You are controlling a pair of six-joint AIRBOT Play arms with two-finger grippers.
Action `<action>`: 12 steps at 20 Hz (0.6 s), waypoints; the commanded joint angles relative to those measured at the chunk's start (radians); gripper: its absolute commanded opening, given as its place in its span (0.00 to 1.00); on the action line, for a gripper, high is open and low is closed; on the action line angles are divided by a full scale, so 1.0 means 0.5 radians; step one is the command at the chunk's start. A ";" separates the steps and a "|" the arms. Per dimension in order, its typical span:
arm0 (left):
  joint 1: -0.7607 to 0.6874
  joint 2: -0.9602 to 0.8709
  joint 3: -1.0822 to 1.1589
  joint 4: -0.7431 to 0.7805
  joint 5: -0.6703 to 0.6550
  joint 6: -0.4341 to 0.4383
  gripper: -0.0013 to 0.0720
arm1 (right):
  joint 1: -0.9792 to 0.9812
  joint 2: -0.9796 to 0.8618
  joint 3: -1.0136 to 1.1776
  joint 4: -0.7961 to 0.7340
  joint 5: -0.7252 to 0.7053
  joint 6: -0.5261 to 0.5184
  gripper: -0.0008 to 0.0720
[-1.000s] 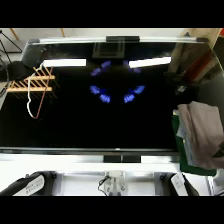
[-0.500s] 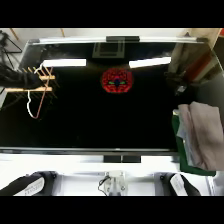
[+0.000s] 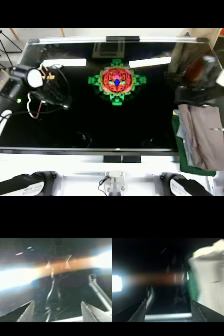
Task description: Fold the shirts.
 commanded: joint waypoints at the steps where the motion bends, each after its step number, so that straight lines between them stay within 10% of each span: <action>1: -0.051 0.101 -0.129 -0.080 0.155 -0.101 1.00 | 0.137 -0.127 0.011 0.128 0.172 0.025 0.90; 12: -0.047 0.121 -0.128 -0.074 0.126 -0.105 1.00 | 0.133 -0.121 0.011 0.111 0.168 0.024 0.90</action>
